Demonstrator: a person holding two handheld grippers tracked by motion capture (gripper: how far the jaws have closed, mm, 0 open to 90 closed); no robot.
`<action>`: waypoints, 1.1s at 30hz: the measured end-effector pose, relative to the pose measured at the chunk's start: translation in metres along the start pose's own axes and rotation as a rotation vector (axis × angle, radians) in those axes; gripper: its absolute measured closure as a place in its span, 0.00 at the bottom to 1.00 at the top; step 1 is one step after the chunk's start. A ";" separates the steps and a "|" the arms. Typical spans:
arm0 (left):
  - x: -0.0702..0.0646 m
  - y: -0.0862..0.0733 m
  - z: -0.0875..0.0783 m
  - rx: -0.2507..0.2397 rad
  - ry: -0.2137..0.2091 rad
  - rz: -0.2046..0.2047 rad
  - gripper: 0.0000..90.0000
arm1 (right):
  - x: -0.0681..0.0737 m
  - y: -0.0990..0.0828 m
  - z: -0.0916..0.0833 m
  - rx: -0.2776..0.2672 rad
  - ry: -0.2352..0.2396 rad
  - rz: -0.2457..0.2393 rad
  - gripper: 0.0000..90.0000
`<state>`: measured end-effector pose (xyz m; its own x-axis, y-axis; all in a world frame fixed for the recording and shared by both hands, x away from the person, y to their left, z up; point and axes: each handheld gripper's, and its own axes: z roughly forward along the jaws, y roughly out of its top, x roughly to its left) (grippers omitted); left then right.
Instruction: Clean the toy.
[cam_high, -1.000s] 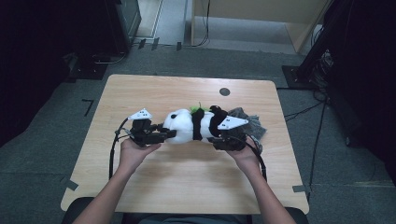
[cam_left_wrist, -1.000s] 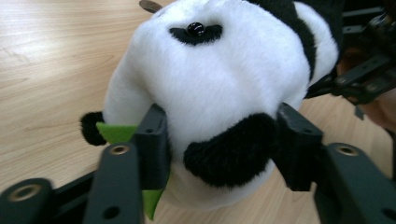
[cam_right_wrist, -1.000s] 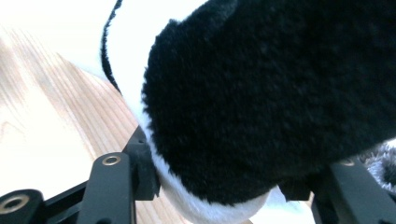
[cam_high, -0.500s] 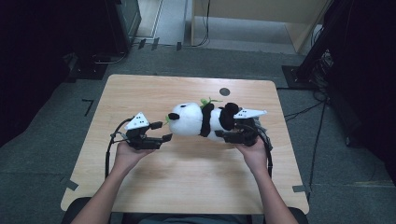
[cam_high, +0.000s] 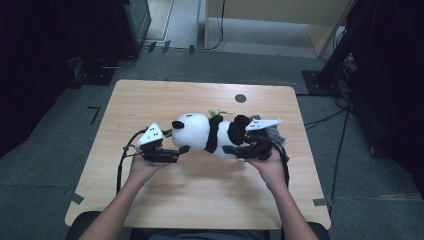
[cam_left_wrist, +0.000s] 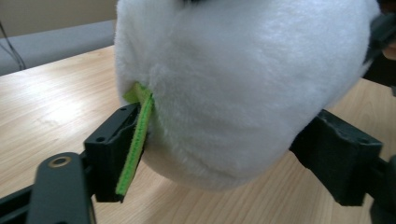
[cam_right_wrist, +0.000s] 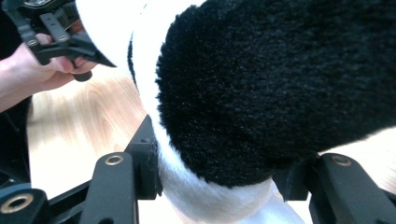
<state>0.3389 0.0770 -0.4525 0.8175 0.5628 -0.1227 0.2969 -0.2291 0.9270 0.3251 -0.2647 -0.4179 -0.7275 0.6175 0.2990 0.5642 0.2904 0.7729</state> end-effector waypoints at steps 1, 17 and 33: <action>0.001 0.000 -0.001 0.003 -0.004 -0.021 0.30 | 0.000 0.000 0.001 -0.004 0.004 0.006 0.51; 0.016 0.010 -0.014 0.047 -0.005 -0.232 0.69 | -0.015 -0.012 0.003 -0.101 -0.054 -0.067 0.26; 0.025 0.011 -0.015 0.008 -0.089 -0.418 0.68 | -0.002 -0.022 0.023 -0.015 -0.068 -0.157 0.35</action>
<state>0.3552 0.1009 -0.4397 0.6656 0.5377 -0.5176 0.6150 -0.0021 0.7885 0.3229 -0.2557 -0.4485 -0.7782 0.6132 0.1356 0.4391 0.3770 0.8155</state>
